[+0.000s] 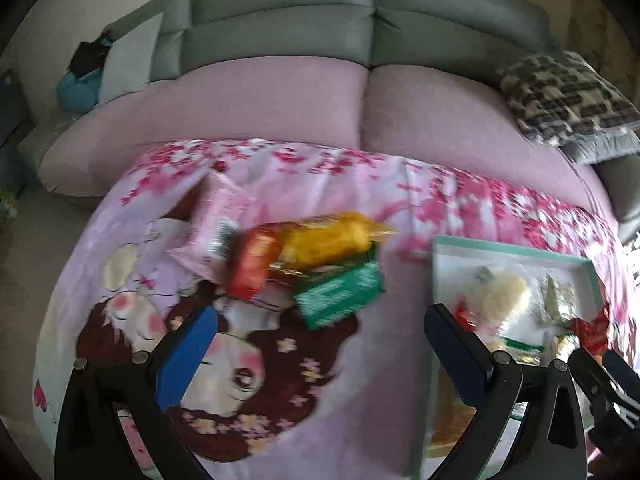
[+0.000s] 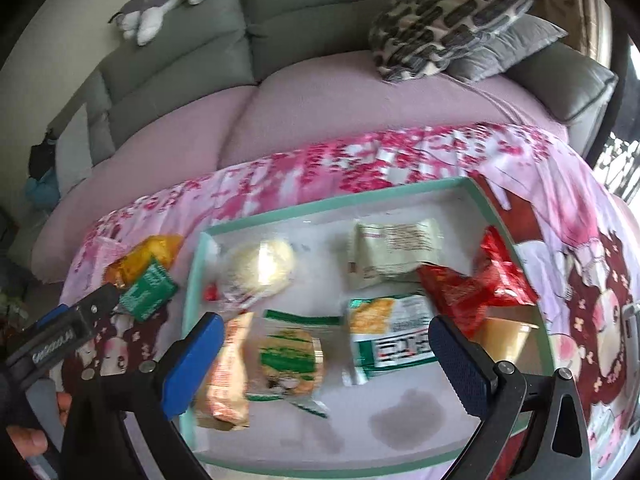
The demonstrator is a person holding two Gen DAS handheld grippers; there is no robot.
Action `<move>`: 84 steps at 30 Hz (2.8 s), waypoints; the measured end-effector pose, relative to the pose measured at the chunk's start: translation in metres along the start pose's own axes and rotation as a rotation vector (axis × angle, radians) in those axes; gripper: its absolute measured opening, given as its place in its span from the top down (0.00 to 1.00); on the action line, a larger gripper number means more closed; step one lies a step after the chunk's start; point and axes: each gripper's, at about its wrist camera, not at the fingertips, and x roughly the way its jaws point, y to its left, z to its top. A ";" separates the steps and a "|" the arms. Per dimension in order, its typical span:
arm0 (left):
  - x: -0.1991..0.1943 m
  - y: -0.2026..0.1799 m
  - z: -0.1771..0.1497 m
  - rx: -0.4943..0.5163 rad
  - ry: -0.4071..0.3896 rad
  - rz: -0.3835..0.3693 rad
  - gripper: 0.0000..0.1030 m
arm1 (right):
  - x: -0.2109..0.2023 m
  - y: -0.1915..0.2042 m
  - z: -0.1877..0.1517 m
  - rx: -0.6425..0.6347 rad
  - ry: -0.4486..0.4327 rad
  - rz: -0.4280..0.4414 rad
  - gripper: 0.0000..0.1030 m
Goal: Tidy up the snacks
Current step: 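Lift both open tools from the tray and move them to the snack pile, then grasp the red box with the left tool while the right grasps the green biscuit box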
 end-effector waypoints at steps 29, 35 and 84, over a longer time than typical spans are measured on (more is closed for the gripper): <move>0.007 0.145 -0.013 -0.316 0.032 0.112 0.00 | 0.028 0.115 -0.026 -0.174 0.070 0.225 0.00; 0.019 0.140 -0.009 -0.309 0.049 0.062 0.00 | 0.036 0.126 -0.028 -0.197 0.083 0.243 0.00; 0.112 0.099 0.019 -0.340 0.098 -0.299 0.00 | 0.124 0.194 -0.008 -0.429 0.115 0.228 0.00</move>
